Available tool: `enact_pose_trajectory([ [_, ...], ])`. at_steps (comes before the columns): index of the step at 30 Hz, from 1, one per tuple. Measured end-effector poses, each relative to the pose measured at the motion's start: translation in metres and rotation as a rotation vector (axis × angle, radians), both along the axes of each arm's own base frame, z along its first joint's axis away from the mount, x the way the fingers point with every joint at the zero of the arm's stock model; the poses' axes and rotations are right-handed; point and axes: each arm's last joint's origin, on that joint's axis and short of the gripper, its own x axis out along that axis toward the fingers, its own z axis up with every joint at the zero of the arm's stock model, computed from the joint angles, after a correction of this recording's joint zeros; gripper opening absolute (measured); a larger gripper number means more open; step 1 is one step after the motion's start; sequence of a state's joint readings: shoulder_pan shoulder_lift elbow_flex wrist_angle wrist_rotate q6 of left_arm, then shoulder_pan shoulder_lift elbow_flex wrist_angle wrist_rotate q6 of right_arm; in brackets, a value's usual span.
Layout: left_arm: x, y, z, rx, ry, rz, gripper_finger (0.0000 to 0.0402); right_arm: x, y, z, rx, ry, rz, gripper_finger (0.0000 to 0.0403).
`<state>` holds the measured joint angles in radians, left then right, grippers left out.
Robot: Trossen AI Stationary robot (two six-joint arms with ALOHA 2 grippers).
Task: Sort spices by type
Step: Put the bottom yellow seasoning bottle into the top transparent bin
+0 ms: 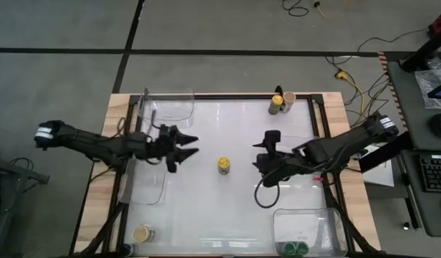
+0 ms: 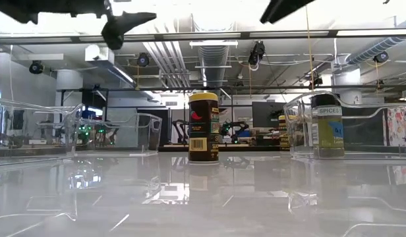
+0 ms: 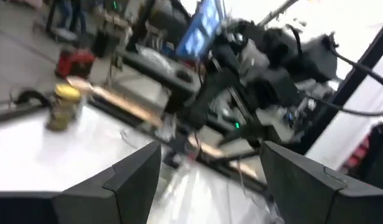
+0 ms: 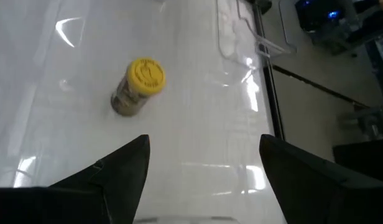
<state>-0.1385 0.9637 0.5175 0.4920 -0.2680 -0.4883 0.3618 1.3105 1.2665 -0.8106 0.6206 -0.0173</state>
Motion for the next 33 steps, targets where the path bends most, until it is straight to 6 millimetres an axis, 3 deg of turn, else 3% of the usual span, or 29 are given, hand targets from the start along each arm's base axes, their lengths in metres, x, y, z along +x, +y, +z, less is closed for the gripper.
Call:
enact_pose_trajectory([
  [6,0.029,-0.006,-0.007,-0.079,0.319,0.008,0.0260,-0.019,-0.007,-0.003,0.026,-0.036,-0.013,0.0287],
  [10,0.049,-0.007,0.003,-0.196,0.402,0.124,0.0260,-0.028,-0.011,0.000,0.037,-0.071,-0.010,0.0279],
  [16,0.086,-0.016,0.019,-0.197,0.593,0.154,0.0260,-0.039,-0.011,0.004,0.106,-0.118,0.038,0.0269],
  [27,0.133,-0.018,-0.002,-0.286,0.998,0.336,0.0260,-0.055,-0.015,-0.001,0.144,-0.124,0.074,0.0269],
  [33,0.157,-0.020,0.003,-0.305,1.028,0.342,0.0273,-0.058,-0.015,-0.013,0.132,-0.091,0.076,0.0282],
])
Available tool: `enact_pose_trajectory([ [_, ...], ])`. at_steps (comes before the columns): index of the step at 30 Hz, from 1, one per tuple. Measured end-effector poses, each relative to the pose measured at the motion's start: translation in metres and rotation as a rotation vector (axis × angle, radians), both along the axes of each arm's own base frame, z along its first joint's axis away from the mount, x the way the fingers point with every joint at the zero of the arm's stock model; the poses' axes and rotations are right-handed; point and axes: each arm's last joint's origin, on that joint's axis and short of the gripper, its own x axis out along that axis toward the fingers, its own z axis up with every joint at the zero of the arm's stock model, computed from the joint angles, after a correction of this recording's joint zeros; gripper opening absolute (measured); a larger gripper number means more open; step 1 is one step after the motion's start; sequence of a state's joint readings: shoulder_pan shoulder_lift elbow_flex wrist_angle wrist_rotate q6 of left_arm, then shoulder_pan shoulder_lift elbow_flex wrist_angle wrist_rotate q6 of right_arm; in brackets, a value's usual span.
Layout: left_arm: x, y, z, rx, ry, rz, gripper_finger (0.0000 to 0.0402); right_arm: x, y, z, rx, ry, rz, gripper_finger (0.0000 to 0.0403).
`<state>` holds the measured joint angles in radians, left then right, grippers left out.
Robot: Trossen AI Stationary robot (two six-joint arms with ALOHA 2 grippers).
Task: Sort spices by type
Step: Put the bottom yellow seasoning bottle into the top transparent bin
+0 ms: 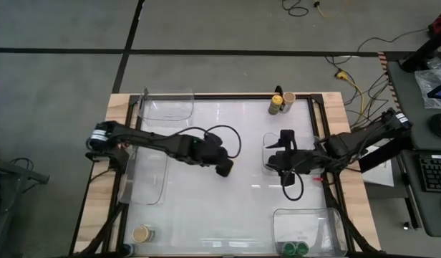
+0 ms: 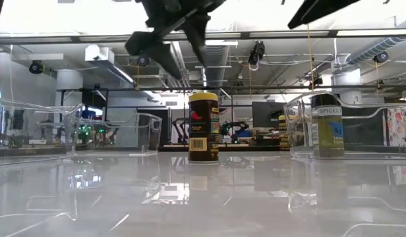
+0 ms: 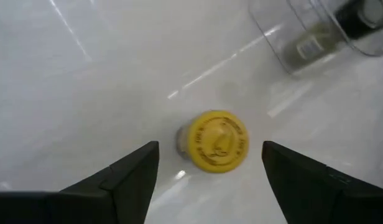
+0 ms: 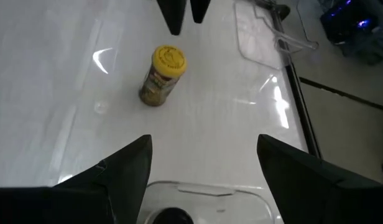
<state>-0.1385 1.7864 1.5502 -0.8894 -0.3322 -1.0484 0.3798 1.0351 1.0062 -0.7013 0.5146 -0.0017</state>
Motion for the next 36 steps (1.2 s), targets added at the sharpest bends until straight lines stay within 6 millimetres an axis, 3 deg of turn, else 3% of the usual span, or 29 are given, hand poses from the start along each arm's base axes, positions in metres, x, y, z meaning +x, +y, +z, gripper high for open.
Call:
enact_pose_trajectory([
  [10,0.020,0.009,-0.013,-0.078,0.123,-0.015,0.0326,-0.008,0.013,-0.007,-0.016,0.021,0.077,0.0299],
  [21,0.042,0.011,-0.017,-0.077,0.143,-0.017,0.0329,-0.024,0.019,-0.008,0.007,0.003,0.122,0.0280],
  [31,0.056,0.014,-0.017,0.067,0.431,0.003,0.0329,-0.035,0.018,-0.008,0.053,0.006,0.100,0.0275],
  [36,0.074,0.013,-0.010,0.101,0.427,-0.051,0.0329,-0.037,0.018,-0.008,0.065,0.007,0.089,0.0284],
])
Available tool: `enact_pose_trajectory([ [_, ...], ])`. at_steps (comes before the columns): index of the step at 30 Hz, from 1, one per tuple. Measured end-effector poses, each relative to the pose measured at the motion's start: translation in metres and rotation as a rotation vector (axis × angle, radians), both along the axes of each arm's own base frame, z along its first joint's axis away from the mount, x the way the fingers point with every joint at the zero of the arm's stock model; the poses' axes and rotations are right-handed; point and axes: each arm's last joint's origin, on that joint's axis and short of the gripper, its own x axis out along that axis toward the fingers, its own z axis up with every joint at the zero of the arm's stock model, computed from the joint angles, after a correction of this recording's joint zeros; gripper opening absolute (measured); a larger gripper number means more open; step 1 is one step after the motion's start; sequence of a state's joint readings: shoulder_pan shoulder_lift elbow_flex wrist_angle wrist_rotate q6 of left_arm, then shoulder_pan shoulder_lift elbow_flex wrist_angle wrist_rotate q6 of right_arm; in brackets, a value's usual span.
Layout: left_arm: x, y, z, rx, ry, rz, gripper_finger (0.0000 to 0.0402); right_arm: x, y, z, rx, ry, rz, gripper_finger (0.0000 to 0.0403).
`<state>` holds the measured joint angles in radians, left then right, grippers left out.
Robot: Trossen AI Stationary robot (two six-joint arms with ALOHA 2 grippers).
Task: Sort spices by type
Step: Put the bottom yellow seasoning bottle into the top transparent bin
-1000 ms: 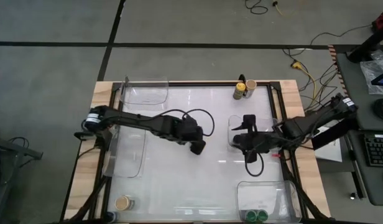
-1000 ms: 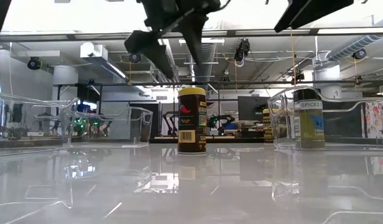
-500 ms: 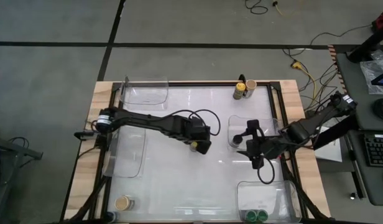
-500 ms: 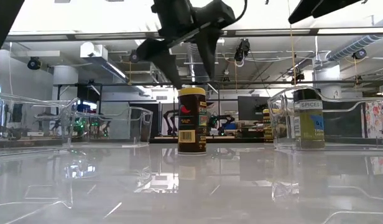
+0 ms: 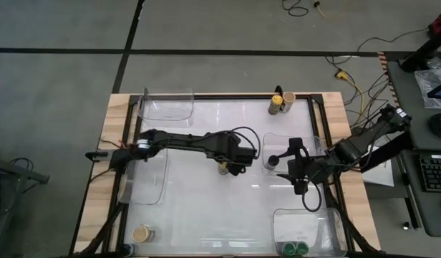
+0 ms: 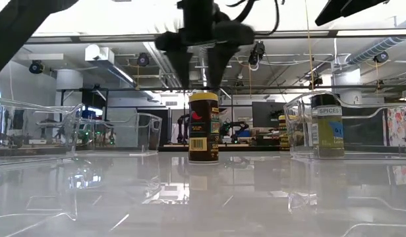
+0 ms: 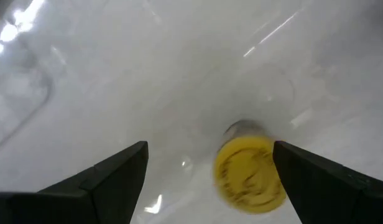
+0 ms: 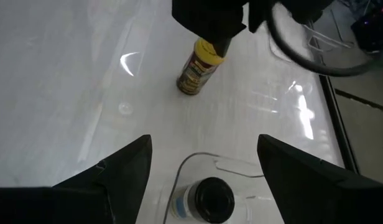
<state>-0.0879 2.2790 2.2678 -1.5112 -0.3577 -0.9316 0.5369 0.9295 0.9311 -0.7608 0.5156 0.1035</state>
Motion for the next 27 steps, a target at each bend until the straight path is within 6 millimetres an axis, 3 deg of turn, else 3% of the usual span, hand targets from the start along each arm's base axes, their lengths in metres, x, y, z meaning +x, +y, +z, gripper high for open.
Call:
enact_pose_trajectory([
  [4,0.012,-0.001,0.006,0.031,-0.058,-0.082,0.0330,-0.001,0.000,-0.001,0.000,0.011,-0.006,0.0290],
  [11,0.001,-0.006,0.021,0.086,-0.063,-0.120,0.0330,-0.004,-0.001,-0.005,0.008,0.045,-0.028,0.0299],
  [20,0.000,-0.034,0.026,0.077,-0.089,-0.219,0.0330,-0.005,0.000,-0.005,0.010,0.044,-0.025,0.0288],
  [27,-0.001,-0.038,0.025,-0.003,-0.131,-0.089,0.0330,-0.004,0.000,-0.005,0.023,0.042,-0.036,0.0279],
])
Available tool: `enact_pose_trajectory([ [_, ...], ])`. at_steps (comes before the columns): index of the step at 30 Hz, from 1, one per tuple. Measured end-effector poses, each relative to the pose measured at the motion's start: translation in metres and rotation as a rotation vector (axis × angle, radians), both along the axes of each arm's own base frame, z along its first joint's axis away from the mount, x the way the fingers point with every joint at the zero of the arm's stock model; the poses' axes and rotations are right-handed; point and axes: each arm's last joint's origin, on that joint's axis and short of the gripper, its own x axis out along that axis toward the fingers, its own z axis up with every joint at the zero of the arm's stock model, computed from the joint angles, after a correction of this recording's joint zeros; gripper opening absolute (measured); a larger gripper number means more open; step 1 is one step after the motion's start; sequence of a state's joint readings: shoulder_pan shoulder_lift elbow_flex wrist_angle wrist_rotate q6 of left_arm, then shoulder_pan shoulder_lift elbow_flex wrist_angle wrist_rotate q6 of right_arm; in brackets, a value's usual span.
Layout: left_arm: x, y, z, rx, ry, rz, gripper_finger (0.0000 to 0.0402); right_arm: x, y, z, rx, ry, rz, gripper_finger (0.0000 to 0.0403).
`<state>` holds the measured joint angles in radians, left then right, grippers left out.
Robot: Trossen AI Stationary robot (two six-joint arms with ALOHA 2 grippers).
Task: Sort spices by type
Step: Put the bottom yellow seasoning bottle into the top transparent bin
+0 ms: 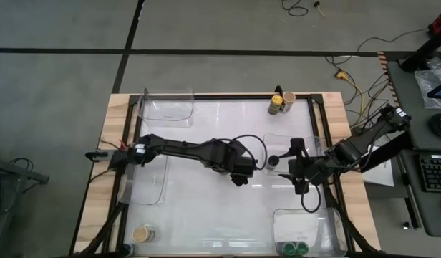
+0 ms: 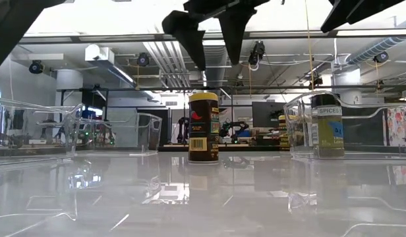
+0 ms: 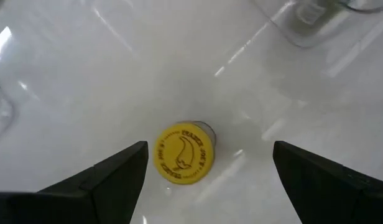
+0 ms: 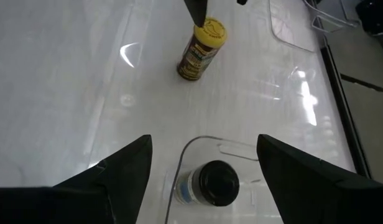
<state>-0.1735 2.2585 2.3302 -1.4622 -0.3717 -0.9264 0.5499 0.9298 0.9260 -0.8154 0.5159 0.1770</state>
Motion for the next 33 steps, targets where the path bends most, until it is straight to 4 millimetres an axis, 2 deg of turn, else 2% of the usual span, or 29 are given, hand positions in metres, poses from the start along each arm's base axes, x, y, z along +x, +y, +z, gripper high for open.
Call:
enact_pose_trajectory([
  [12,0.000,0.027,-0.006,-0.149,0.048,0.107,0.0329,-0.004,0.007,-0.001,0.036,0.004,0.003,0.0296],
  [19,-0.003,0.034,-0.024,-0.210,0.142,0.139,0.0329,-0.008,0.012,-0.001,0.035,0.009,0.039,0.0304],
  [28,-0.003,0.040,-0.039,-0.214,0.173,0.155,0.0329,-0.009,0.014,-0.001,0.043,0.008,0.039,0.0289],
  [33,0.003,0.046,-0.041,-0.243,0.118,0.168,0.0329,-0.009,0.014,-0.001,0.051,0.007,0.031,0.0283],
])
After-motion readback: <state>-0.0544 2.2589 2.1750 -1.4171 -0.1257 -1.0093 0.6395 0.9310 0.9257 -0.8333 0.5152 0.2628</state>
